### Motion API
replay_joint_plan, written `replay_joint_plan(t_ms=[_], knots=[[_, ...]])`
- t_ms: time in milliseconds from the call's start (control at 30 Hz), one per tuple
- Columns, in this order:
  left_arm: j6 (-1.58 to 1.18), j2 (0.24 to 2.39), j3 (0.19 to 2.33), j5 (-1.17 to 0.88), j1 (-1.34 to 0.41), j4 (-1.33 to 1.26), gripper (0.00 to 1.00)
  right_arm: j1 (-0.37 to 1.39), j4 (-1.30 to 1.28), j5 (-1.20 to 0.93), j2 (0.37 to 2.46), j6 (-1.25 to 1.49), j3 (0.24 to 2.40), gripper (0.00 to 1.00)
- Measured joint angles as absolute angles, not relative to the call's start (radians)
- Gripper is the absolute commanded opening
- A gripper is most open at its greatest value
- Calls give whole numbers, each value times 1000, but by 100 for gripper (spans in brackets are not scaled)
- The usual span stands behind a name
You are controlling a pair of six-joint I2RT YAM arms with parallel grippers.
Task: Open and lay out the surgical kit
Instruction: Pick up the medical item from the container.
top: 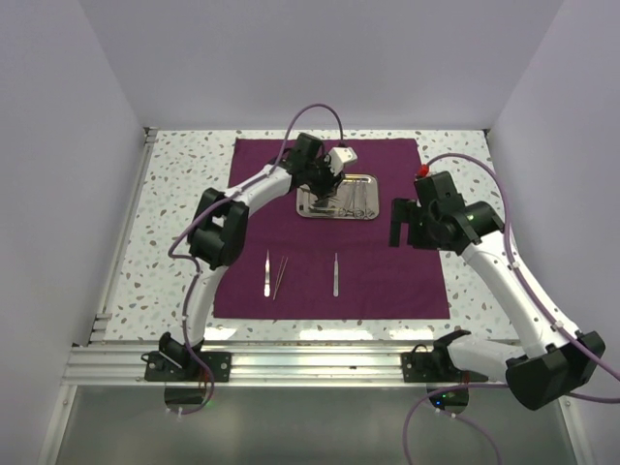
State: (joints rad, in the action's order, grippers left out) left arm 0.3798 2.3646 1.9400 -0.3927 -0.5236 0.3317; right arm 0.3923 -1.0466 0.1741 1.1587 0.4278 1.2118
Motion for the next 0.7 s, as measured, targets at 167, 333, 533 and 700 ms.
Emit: replay_joint_plan(t_ms=[167,333,533,700], knots=[[385,2365,1940,-442,-516,332,42,392,-1042,174,1173,428,1212,98],[386,2365,1940,-472,-510,336,40,392,-1029,175,1178,428,1212,98],[388,2365,1940,-496,-510,353,40,391,-1026,189,1191,425,1212,98],[395,2365,1939,-500,-510,361,40,389,-1024,192,1191,425,1211,98]])
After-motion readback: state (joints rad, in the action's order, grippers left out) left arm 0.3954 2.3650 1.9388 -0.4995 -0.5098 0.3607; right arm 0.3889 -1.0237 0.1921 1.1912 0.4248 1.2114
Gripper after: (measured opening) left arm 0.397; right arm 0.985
